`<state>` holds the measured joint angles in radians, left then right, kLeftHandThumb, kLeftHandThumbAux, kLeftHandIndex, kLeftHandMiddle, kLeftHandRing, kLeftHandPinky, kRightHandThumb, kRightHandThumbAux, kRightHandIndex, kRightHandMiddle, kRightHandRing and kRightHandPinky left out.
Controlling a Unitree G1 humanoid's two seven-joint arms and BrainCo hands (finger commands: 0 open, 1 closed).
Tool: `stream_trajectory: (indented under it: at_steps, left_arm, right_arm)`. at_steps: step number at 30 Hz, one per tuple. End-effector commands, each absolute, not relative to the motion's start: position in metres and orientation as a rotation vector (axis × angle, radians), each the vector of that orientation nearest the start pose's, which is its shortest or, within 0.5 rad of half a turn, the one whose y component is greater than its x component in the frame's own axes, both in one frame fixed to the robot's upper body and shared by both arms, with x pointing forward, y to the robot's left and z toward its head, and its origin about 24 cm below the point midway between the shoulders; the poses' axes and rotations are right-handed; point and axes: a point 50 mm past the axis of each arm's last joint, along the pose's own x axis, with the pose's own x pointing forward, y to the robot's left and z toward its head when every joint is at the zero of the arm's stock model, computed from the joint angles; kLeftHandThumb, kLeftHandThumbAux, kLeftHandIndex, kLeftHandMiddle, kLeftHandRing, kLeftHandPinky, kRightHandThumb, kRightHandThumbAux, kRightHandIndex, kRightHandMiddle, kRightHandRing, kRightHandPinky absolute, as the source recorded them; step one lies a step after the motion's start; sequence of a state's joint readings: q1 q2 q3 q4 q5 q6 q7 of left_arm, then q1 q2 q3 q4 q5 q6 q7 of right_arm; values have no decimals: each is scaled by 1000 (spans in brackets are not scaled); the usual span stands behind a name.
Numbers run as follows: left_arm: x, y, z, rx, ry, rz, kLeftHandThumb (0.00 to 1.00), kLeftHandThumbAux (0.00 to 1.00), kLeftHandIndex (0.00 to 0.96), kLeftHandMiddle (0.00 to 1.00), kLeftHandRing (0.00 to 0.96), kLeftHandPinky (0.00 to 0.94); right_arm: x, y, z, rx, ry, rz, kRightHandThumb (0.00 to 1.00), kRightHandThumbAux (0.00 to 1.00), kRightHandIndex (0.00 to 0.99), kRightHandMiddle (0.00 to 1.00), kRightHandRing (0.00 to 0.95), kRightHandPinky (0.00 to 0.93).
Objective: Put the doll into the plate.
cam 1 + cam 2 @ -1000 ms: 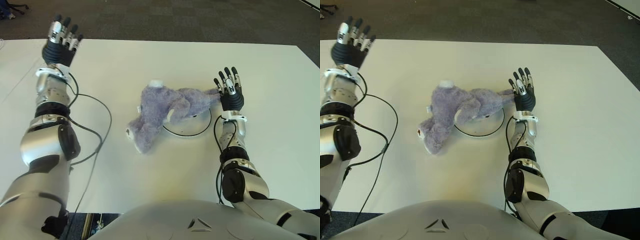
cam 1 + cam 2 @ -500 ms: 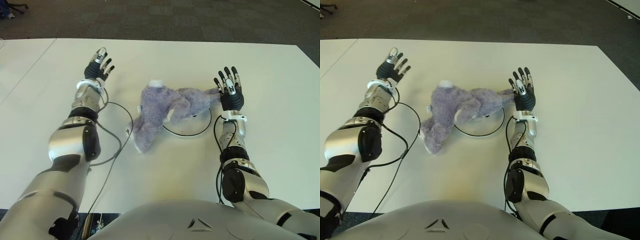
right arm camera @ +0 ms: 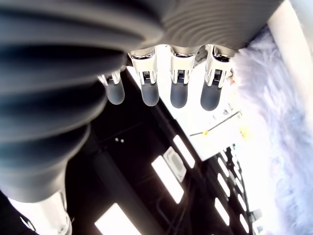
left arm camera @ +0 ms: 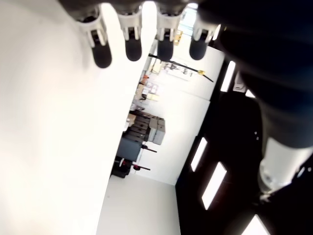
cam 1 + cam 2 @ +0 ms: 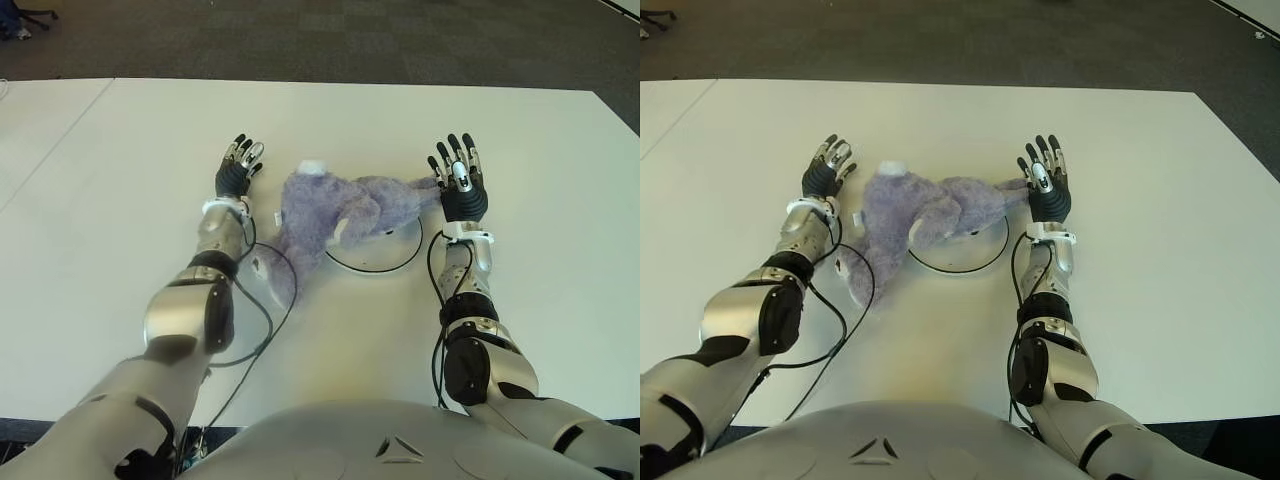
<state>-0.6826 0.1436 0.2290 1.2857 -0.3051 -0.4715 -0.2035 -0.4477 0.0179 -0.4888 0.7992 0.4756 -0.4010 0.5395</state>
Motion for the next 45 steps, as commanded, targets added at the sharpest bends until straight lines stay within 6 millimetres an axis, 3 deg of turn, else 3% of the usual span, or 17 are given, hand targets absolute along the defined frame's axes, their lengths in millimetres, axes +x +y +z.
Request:
stream_trajectory:
  at_steps: [1, 6, 9, 13, 14, 18, 21, 26, 45]
  left_arm:
    - [266, 164, -62, -74, 206, 123, 0, 566, 0, 0, 0, 0]
    - [240, 162, -79, -24, 256, 141, 0, 533, 2, 0, 0, 0]
    - [223, 165, -96, -5, 374, 145, 0, 519, 12, 0, 0, 0]
    - [212, 160, -105, 29, 431, 151, 0, 571, 26, 16, 4, 43]
    - [211, 159, -105, 38, 434, 154, 0, 622, 41, 37, 31, 96]
    - [218, 158, -101, 70, 416, 173, 0, 693, 70, 85, 86, 153]
    - [225, 157, -97, 76, 401, 185, 0, 699, 72, 89, 91, 158]
    - [229, 153, -95, 64, 403, 195, 0, 816, 94, 128, 132, 170]
    - [227, 154, -99, -97, 431, 242, 23, 916, 117, 164, 163, 191]
  right_arm:
    - [123, -164, -146, 886, 531, -336, 107, 705, 65, 99, 94, 152]
    - [126, -174, -142, 802, 501, -330, 91, 702, 72, 85, 85, 122]
    - [136, -191, -134, 651, 451, -326, 70, 696, 77, 73, 72, 101]
    - [145, -202, -126, 464, 426, -335, 49, 678, 79, 73, 65, 75]
    - [146, -203, -125, 411, 426, -337, 42, 665, 81, 81, 68, 78]
    - [151, -204, -121, 256, 417, -347, 32, 646, 86, 99, 75, 87]
    - [152, -200, -120, 196, 418, -359, 31, 645, 86, 101, 75, 89]
    - [150, -196, -119, 102, 410, -413, 0, 691, 121, 124, 103, 117]
    - [149, -198, -118, 48, 406, -462, 0, 782, 146, 159, 144, 160]
